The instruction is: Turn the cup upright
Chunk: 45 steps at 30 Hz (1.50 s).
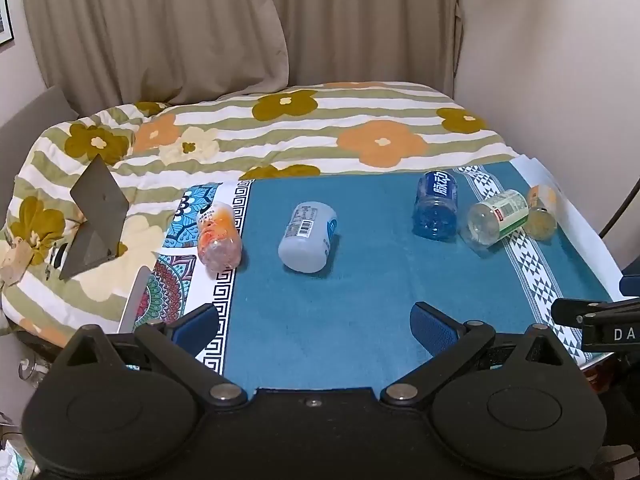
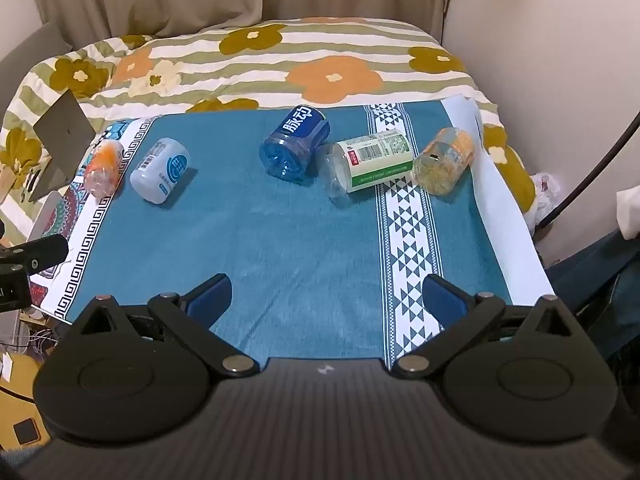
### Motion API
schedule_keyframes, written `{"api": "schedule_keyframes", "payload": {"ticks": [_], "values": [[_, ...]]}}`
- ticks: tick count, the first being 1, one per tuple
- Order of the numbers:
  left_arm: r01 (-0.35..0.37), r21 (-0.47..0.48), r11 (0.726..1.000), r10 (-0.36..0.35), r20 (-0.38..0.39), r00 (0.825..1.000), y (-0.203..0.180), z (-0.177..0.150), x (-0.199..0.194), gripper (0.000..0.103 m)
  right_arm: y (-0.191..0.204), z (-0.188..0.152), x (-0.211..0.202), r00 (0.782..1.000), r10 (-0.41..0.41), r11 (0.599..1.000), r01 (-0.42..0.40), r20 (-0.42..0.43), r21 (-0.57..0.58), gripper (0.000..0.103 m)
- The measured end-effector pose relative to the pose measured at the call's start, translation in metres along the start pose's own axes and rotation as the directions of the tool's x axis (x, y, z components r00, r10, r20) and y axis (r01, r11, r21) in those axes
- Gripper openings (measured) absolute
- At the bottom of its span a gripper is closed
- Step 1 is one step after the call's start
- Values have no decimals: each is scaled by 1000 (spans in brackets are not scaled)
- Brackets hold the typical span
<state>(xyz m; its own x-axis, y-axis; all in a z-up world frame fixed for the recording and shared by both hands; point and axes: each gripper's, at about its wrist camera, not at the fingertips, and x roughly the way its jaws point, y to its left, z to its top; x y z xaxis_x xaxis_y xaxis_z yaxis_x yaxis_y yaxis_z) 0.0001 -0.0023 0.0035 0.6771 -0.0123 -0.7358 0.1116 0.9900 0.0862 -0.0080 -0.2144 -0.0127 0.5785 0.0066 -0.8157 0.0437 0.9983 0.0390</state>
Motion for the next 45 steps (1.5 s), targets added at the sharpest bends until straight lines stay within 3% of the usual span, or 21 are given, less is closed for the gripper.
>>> {"api": "schedule_keyframes", "payload": {"ticks": [45], "values": [[7,9,1000,-7,-11,1000,-2,2,2,103,0,1,6,1000,-9,1000,9,-4,5,103]]}}
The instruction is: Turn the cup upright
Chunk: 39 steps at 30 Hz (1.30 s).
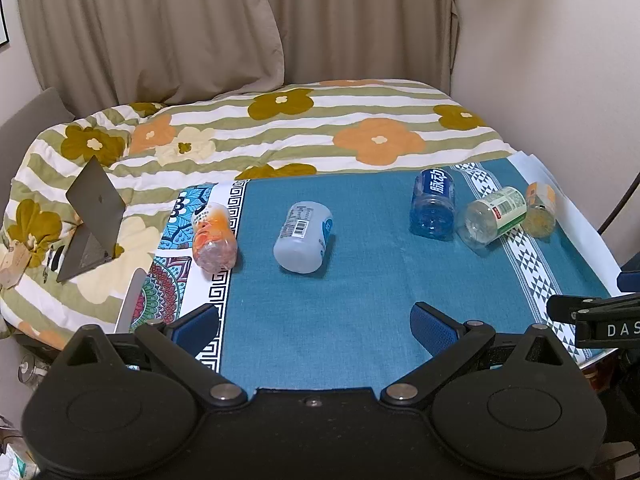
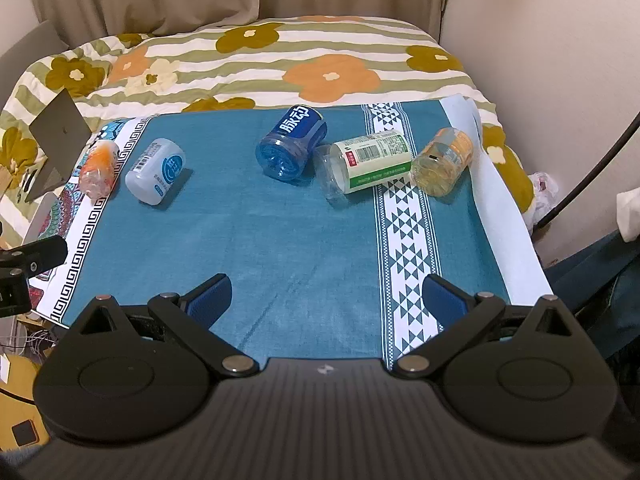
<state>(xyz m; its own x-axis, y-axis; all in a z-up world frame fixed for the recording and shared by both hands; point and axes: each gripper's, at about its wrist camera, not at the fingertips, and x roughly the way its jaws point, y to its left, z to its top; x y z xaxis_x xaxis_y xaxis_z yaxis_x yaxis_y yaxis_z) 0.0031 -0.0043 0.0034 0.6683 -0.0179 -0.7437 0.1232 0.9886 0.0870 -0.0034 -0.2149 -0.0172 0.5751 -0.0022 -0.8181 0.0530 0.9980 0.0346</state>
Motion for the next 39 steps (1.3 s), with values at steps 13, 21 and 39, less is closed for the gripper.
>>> {"api": "schedule_keyframes", "payload": {"ticks": [13,21,39], "values": [[0,-3,1000,0,0,1000,1,1,0,103,0,0,-1,1000,-2,1000,2,1,0,103],[1,-5,1000,-1,-1,1000,2,0,0,103,-1,0,0,1000,-4,1000,4,1,-1,103],[3,-9,1000,-3,-1,1000,5,0,-1,103,1,0,-2,1000,-6,1000,6,2,-3,103]]}}
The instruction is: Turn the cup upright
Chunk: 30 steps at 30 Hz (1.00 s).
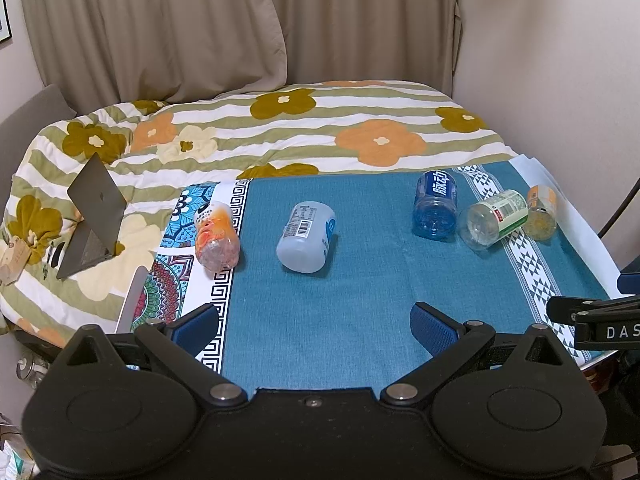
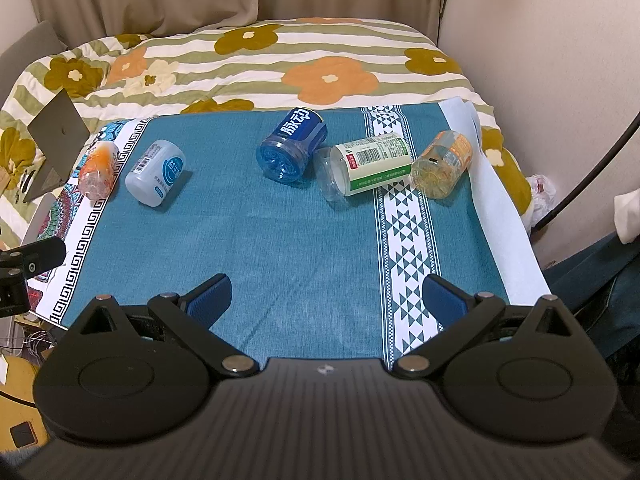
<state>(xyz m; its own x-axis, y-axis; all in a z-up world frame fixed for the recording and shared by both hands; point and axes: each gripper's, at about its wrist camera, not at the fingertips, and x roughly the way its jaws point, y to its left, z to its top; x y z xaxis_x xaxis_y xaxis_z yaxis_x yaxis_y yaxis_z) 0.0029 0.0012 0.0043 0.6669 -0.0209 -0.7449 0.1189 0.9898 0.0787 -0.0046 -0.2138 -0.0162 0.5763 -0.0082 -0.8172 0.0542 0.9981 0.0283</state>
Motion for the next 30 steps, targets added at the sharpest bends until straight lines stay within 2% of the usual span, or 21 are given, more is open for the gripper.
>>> {"api": "schedule_keyframes", "payload": {"ticks": [8,14,18,25,30], "values": [[22,19,1000,-22,-9,1000,-9,2,1,103,-5,2,-3,1000,-11,1000,11,4,3,103],[83,41,996,-83,-13,996,-22,27,8,103,-19,10,-2,1000,-19,1000,19,18,13,103],[98,81,992,-97,-19,995,-34,46,18,103,-29,13,1,999,-26,999,26,19,23,103],[164,125,978,-151,-110,982,-62,88,60,103,-55,21,19,1000,-29,999,29,1,25,103],[183,172,968,-153,-173,973,-85,116,100,103,-67,22,37,1000,-8,1000,9,-30,24,103]]}}
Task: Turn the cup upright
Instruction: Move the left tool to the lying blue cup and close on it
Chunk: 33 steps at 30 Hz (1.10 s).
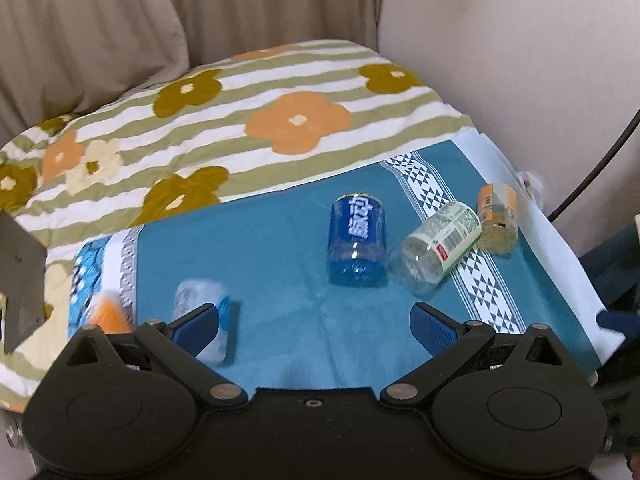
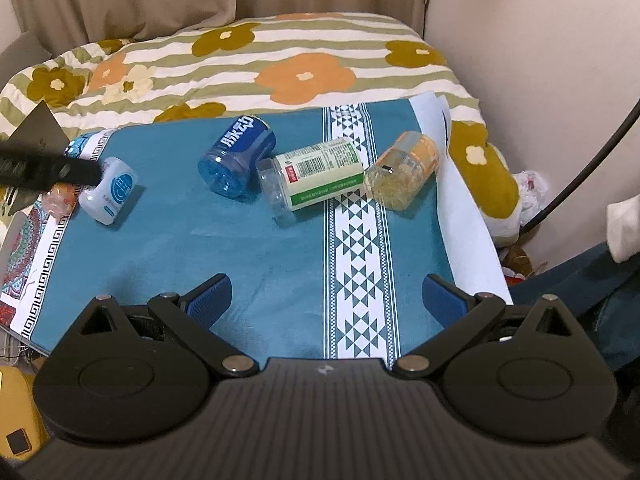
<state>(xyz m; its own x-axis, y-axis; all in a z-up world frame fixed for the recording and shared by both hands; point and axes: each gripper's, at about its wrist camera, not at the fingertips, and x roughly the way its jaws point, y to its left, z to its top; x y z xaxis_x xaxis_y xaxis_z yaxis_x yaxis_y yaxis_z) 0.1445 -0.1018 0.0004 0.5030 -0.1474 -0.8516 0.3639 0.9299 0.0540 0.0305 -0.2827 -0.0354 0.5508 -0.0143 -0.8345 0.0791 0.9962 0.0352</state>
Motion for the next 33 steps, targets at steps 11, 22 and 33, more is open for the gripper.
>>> {"api": "schedule_keyframes", "payload": {"ticks": [11,22,33], "values": [[41,33,999,-37,-117,992,-19,67,91,103,-22,0,55,995,34,999,-34,-97,6,103],[59,82,995,-37,-254,966,-31,89,168,96,-33,7,95,985,78,997,-77,-151,12,103],[115,-3,993,-108,-351,930,-25,89,203,69,-37,12,117,977,110,994,-108,-181,16,103]]}}
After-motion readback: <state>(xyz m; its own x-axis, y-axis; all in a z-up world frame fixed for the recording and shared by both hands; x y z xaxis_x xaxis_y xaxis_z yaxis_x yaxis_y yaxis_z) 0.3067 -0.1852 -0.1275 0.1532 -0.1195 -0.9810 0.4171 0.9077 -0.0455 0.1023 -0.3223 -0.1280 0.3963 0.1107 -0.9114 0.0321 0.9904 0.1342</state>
